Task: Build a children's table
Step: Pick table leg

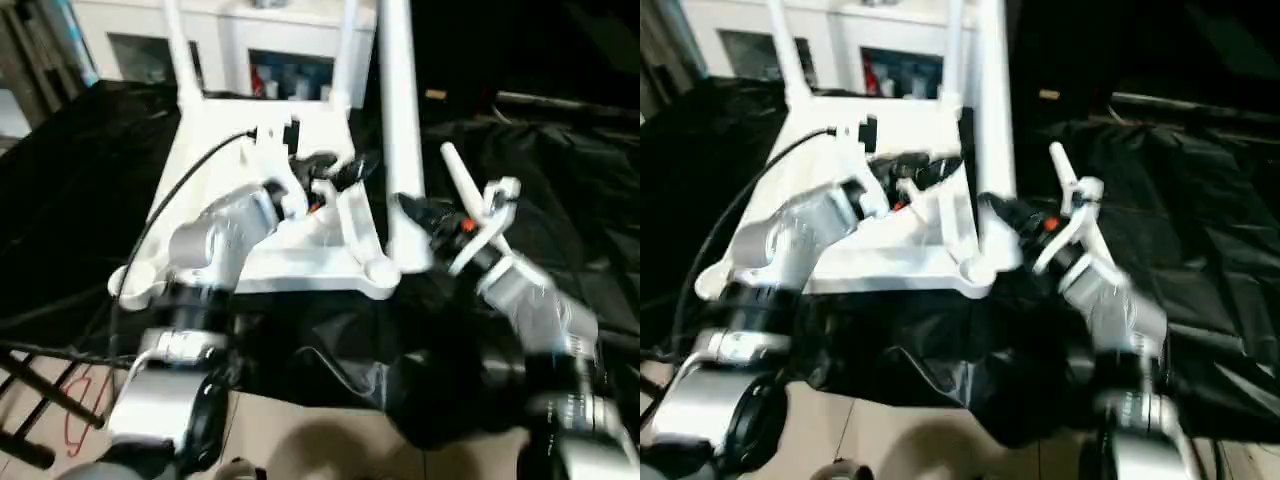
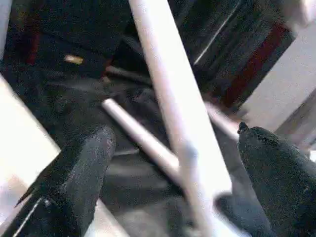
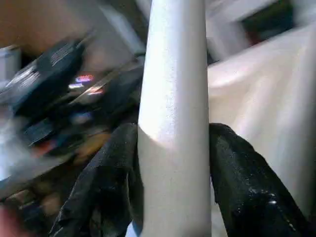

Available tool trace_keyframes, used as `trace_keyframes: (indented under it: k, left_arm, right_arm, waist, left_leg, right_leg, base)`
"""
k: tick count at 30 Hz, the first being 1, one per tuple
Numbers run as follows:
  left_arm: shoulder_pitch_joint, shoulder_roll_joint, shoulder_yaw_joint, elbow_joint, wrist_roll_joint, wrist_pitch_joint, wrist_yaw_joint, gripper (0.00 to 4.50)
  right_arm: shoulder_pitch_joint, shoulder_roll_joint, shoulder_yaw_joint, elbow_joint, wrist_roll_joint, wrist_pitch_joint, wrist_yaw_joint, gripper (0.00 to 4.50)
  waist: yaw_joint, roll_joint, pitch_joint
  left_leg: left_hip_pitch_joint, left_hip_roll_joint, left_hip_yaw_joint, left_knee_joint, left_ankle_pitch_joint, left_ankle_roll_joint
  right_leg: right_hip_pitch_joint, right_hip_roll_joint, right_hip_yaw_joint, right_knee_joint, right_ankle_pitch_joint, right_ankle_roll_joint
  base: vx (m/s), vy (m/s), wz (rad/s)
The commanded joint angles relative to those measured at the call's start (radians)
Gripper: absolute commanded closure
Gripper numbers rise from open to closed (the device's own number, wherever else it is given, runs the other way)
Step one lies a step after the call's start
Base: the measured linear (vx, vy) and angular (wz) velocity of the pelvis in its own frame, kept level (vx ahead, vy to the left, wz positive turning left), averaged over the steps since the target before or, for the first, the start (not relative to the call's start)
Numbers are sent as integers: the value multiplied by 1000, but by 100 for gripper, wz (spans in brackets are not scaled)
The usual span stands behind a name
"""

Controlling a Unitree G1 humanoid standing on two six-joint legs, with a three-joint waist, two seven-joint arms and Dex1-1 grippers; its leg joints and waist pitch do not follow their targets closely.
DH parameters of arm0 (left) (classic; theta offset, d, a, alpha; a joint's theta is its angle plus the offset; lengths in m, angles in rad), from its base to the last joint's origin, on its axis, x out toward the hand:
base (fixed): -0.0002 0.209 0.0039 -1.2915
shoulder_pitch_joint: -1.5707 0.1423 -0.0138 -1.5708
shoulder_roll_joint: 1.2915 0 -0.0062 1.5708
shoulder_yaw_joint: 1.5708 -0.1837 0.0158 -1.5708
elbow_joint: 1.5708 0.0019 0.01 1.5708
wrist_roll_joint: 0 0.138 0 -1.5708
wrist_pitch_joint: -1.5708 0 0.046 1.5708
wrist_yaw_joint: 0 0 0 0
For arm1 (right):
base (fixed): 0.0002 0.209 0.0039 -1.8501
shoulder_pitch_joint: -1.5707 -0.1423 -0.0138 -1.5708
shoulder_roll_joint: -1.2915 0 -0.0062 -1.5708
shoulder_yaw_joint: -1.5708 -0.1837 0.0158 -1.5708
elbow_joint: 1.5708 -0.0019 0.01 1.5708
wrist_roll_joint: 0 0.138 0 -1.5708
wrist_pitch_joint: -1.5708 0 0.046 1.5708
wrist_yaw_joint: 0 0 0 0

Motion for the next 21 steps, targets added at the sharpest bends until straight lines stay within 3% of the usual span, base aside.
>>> trace_keyframes:
  k: [1, 6, 11, 15, 18, 21]
  left_arm:
    - [-37, -18, 26, 21, -46, 39, 8, 0]
    - [-42, -41, 8, 23, -72, 62, -7, 0]
    - [-42, -48, 0, 20, -62, 68, 4, 0]
    - [-44, -62, 33, -9, -89, 109, 73, 0]
    - [-39, -74, 45, -37, -91, 133, 144, 28]
    - [-37, -84, 55, -43, -92, 134, 175, 38]
  right_arm:
    - [19, -2, 23, -98, 55, 39, 46, 264]
    - [47, -10, 51, -162, 80, 84, 84, 264]
    - [61, -20, 80, -196, 57, 85, 71, 264]
    - [41, -35, 165, -193, -87, 22, -32, 264]
    - [5, -13, 219, -176, -183, -26, -123, 264]
    - [-6, -6, 254, -176, -224, -50, -148, 264]
  waist:
    - [2, 7, -78]
    - [1, 4, -74]
    - [1, 4, -75]
    - [-3, 5, -74]
    - [-8, 1, -74]
    - [-8, 5, -73]
  left_leg:
    - [30, 34, -22, -64, -235, 23]
    - [30, 32, -23, -66, -261, 4]
    - [27, 33, -25, -68, -251, -1]
    - [25, 32, -26, -68, -240, -17]
    - [23, 30, -25, -66, -241, -14]
    - [25, 30, -24, -65, -236, -10]
  right_leg:
    - [48, -72, 31, -79, -227, -211]
    - [43, -74, 33, -92, -304, -176]
    - [45, -75, 32, -92, -310, -159]
    - [44, -74, 32, -87, -284, -167]
    - [45, -74, 33, -88, -294, -162]
    - [41, -72, 34, -90, -291, -159]
  base:
    - [0, 0, 0]
    - [0, 0, 0]
    - [0, 0, 0]
    - [0, 0, 0]
    - [0, 0, 0]
    - [0, 0, 0]
